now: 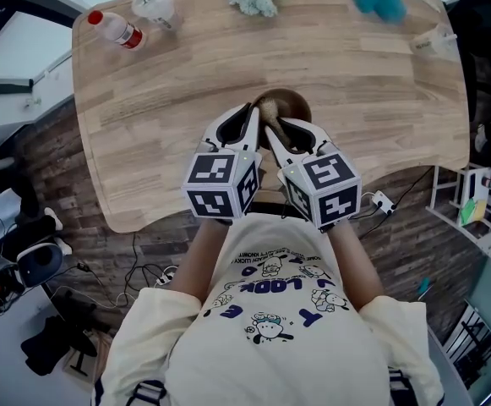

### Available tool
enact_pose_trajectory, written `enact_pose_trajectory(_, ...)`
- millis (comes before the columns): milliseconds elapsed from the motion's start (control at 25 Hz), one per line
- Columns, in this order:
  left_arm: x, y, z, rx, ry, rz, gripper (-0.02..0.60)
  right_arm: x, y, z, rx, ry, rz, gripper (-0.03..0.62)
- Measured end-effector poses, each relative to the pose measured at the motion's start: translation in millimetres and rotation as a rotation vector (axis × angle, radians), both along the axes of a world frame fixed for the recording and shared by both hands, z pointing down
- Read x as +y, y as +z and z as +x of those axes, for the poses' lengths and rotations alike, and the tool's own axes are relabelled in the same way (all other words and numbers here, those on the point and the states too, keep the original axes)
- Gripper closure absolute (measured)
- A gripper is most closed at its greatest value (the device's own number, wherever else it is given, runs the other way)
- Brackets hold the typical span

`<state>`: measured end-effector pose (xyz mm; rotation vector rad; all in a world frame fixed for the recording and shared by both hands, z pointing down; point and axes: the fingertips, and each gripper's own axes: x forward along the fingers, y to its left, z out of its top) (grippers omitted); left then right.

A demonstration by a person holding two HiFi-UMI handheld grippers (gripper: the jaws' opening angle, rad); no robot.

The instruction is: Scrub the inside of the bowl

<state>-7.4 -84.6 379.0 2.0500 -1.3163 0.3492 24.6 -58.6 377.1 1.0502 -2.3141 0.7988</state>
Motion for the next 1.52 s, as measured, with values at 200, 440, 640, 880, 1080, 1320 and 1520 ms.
enact_pose_trajectory(200, -1.0, 0.4, 1.1, -0.014, -0.009, 0.009, 0.531, -1.8, -4.5, 4.1, -0.195, 0.114, -0.130, 0.525)
enact_pose_trajectory(440, 1.8, -0.1, 2.6, 0.031, -0.026, -0.012, 0.531, -7.5, 1.9, 15.0, 0.006, 0.087, -0.002, 0.525)
enact_pose_trajectory(640, 3.1, 3.1, 1.4, 0.040, -0.050, -0.033, 0.529, -10.4, 6.8, 16.2, 0.235, 0.010, 0.120, 0.525)
enact_pose_trajectory(880, 5.9, 9.0, -7.8, 0.075, -0.093, -0.069, 0.528, -20.4, 7.8, 29.9, 0.366, 0.022, 0.196, 0.525)
enact_pose_trajectory(1080, 6.3, 13.4, -7.8, 0.073, -0.113, -0.090, 0.528, -20.9, 4.0, 30.2, 0.453, -0.004, 0.274, 0.525)
enact_pose_trajectory(1320, 4.3, 15.3, -14.0, 0.067, -0.148, -0.101, 0.528, -26.0, -11.6, 37.1, 0.388, 0.042, 0.280, 0.525)
enact_pose_trajectory(1520, 1.4, 14.6, -21.0, 0.062, -0.166, -0.094, 0.528, -30.5, -21.2, 44.0, 0.295, 0.103, 0.261, 0.525)
